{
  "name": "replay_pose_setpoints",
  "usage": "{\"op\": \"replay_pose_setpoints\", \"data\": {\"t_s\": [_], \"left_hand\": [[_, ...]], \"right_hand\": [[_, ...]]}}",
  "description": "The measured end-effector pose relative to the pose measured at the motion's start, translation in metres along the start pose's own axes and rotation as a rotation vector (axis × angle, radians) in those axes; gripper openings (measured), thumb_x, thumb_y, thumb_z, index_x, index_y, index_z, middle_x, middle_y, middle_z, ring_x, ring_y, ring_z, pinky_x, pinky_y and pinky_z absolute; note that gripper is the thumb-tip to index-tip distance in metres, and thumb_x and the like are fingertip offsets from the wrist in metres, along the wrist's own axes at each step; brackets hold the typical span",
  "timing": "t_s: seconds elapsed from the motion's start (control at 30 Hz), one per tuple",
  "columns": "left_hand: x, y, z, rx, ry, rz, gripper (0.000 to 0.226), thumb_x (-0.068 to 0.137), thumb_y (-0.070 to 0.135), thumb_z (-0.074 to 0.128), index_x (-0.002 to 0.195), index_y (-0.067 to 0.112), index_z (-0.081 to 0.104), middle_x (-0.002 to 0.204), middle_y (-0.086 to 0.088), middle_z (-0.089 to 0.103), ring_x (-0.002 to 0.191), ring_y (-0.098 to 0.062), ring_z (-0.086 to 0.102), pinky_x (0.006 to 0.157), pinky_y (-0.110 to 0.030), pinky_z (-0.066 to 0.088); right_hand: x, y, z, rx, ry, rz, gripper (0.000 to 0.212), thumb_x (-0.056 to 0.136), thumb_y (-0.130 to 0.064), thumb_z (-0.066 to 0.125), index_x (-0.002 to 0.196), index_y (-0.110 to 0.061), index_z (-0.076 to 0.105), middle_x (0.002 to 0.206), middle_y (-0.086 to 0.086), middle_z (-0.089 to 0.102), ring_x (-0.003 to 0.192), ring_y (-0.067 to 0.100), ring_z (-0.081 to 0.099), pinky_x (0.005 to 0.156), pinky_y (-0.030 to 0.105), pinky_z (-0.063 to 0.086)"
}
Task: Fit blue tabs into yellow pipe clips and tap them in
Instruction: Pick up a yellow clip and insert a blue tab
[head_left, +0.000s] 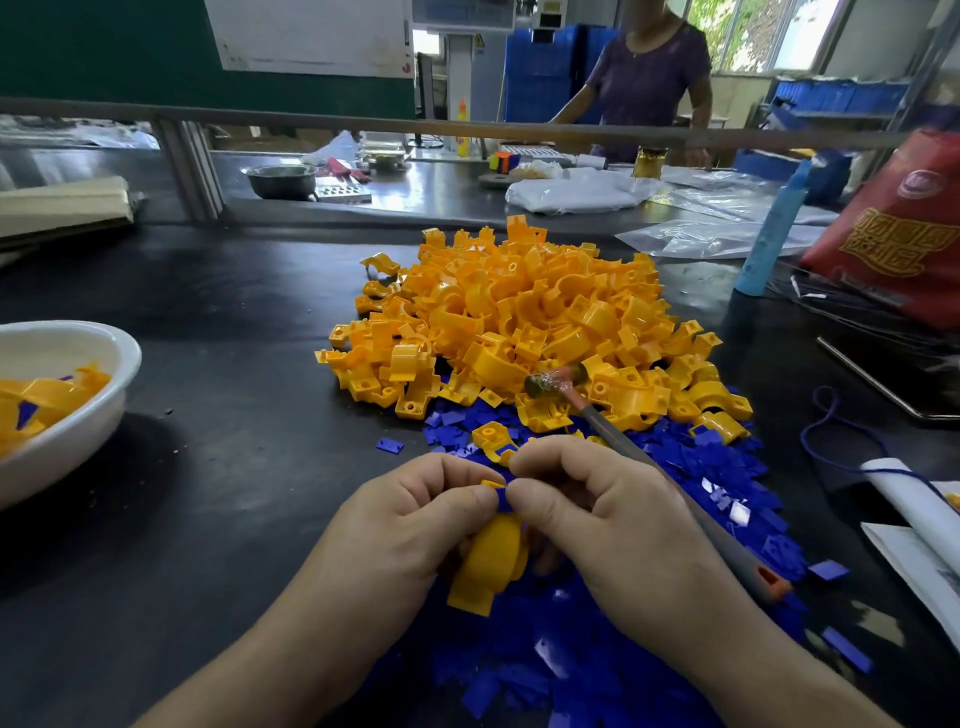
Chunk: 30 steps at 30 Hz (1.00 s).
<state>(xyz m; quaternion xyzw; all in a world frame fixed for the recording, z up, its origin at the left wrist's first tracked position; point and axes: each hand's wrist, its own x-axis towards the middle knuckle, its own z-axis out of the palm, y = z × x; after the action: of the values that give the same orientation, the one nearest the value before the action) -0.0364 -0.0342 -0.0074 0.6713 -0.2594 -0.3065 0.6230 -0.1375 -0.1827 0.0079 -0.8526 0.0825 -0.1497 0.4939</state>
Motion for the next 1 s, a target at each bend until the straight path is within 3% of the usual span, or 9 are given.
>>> {"op": "replay_pose_setpoints", "data": {"t_s": [0.07,0.2,0.4,0.47,0.6,0.7,0.77,0.9,1.0], "left_hand": [[0.000,-0.002,0.000,0.015,-0.008,0.004,0.028,0.067,0.051,0.061,0.090,0.039,0.073,0.088,-0.006,0.076,0.075,-0.017,0.072,0.059,-0.020,0.054],[0.001,-0.004,0.001,0.031,0.018,0.014,0.017,0.076,0.043,0.061,0.087,0.039,0.073,0.083,0.003,0.076,0.069,-0.006,0.070,0.057,-0.014,0.051],[-0.001,-0.002,0.001,0.010,-0.008,0.020,0.027,0.068,0.048,0.061,0.091,0.038,0.072,0.092,0.000,0.077,0.083,-0.017,0.074,0.068,-0.024,0.056],[-0.001,-0.003,0.001,0.021,-0.004,0.023,0.029,0.069,0.051,0.060,0.092,0.037,0.072,0.093,-0.001,0.077,0.085,-0.018,0.074,0.072,-0.031,0.057],[-0.002,-0.001,0.002,0.044,0.034,0.007,0.029,0.077,0.060,0.064,0.094,0.037,0.071,0.095,-0.003,0.075,0.091,-0.028,0.071,0.087,-0.056,0.055],[-0.003,0.002,0.003,0.059,0.064,0.010,0.027,0.078,0.059,0.065,0.093,0.037,0.071,0.093,-0.007,0.075,0.093,-0.036,0.068,0.086,-0.063,0.052],[-0.004,0.004,0.004,0.057,0.069,0.022,0.025,0.076,0.051,0.059,0.092,0.036,0.071,0.093,-0.009,0.074,0.093,-0.040,0.067,0.084,-0.063,0.053],[-0.005,0.005,0.003,0.052,0.044,0.050,0.023,0.077,0.057,0.066,0.088,0.037,0.072,0.093,-0.003,0.075,0.089,-0.027,0.071,0.083,-0.054,0.058],[-0.007,0.005,0.003,0.040,0.038,0.058,0.032,0.063,0.054,0.061,0.087,0.035,0.072,0.092,-0.004,0.076,0.086,-0.025,0.073,0.082,-0.049,0.058]], "right_hand": [[0.001,-0.001,-0.001,0.088,-0.018,0.053,0.010,0.087,-0.033,0.059,0.093,-0.040,0.064,0.086,-0.014,0.066,0.072,0.008,0.067,0.059,0.016,0.053],[0.001,0.001,0.000,0.159,-0.083,0.072,0.012,0.091,-0.030,0.057,0.093,-0.036,0.066,0.086,-0.003,0.069,0.072,0.016,0.069,0.063,0.026,0.058],[0.001,0.003,0.002,0.197,-0.074,0.029,0.012,0.089,-0.029,0.058,0.095,-0.036,0.067,0.087,-0.003,0.069,0.073,0.016,0.068,0.063,0.027,0.057],[0.001,0.002,0.003,0.199,-0.054,0.022,0.013,0.086,-0.036,0.057,0.095,-0.036,0.067,0.086,-0.004,0.068,0.070,0.015,0.067,0.060,0.024,0.055],[-0.001,0.001,0.005,0.200,-0.019,0.008,0.019,0.080,-0.044,0.056,0.094,-0.037,0.066,0.084,-0.005,0.068,0.068,0.013,0.066,0.057,0.022,0.053],[-0.001,-0.001,0.005,0.209,-0.013,0.000,0.018,0.080,-0.042,0.057,0.094,-0.036,0.067,0.083,-0.006,0.068,0.067,0.013,0.066,0.056,0.022,0.053],[-0.002,-0.003,0.004,0.209,0.004,-0.019,0.014,0.083,-0.039,0.058,0.093,-0.034,0.067,0.082,-0.005,0.068,0.064,0.013,0.066,0.055,0.023,0.053],[-0.005,-0.007,0.005,0.179,0.033,-0.053,0.007,0.088,-0.029,0.060,0.090,-0.031,0.067,0.078,-0.004,0.067,0.061,0.010,0.065,0.053,0.019,0.052],[-0.006,-0.009,0.006,0.189,0.029,-0.049,0.007,0.089,-0.025,0.061,0.089,-0.028,0.067,0.079,-0.005,0.067,0.063,0.010,0.066,0.054,0.018,0.052]]}}
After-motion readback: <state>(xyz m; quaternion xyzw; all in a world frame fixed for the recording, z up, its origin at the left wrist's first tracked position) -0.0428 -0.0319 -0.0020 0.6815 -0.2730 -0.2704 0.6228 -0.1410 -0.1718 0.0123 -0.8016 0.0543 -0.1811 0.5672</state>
